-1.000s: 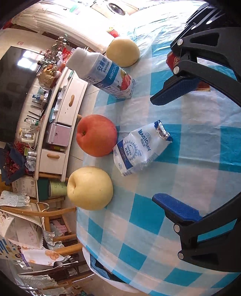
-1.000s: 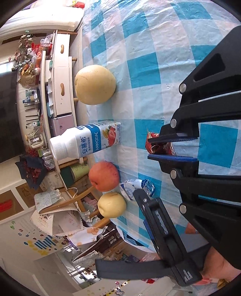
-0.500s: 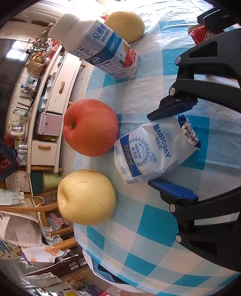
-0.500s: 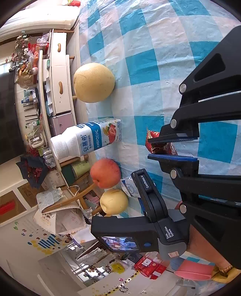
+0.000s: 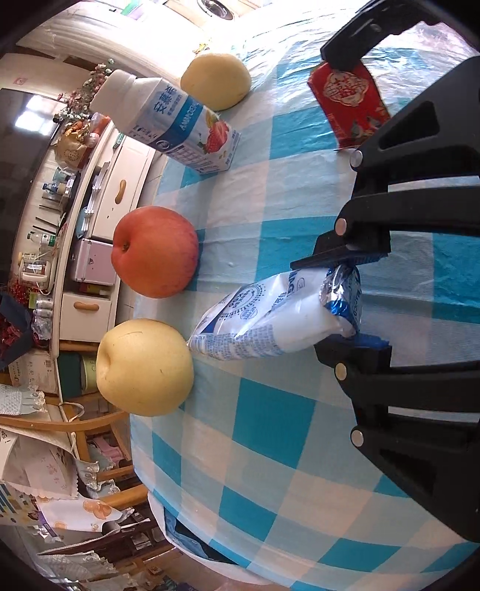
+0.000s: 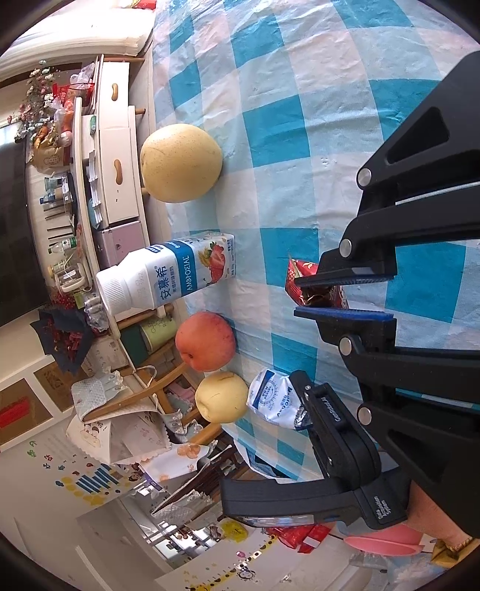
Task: Collect trash
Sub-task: 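Lift the red wrapper with the right gripper while the left holds the milk packet, then carry both items over the pink bucket and open both grippers to drop them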
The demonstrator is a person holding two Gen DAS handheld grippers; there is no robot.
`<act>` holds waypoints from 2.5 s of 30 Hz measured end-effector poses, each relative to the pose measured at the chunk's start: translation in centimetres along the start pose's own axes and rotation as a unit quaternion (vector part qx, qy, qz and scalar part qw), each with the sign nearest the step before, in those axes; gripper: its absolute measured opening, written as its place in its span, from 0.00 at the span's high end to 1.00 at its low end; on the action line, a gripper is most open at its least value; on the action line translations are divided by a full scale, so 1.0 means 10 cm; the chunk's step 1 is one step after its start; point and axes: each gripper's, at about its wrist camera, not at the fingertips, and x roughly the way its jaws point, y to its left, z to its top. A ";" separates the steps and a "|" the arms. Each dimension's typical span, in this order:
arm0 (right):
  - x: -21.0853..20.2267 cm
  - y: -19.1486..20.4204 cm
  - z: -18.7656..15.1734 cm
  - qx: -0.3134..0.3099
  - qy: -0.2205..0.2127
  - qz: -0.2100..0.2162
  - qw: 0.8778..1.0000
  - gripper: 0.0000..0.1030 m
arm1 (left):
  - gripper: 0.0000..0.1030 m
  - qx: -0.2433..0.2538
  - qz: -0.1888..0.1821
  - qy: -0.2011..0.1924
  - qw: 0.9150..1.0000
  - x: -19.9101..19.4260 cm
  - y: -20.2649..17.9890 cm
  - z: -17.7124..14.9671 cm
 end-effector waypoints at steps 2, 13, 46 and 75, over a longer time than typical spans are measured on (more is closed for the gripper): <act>-0.02 0.00 -0.01 0.000 -0.001 0.003 1.000 0.91 | 0.70 0.005 -0.005 0.002 1.000 -0.07 0.03 -0.09; -0.13 0.02 -0.12 -0.011 0.008 0.028 1.000 0.94 | 0.70 0.017 -0.037 0.015 0.999 -0.62 0.29 -0.77; 0.40 0.02 -0.12 -0.068 0.067 -0.039 0.995 0.52 | 0.70 0.016 -0.041 0.019 0.999 -1.84 0.79 -1.69; -0.41 0.86 -0.72 -0.105 0.005 -0.011 0.994 0.76 | 0.70 0.010 -0.076 -0.041 0.996 -2.23 1.31 -1.83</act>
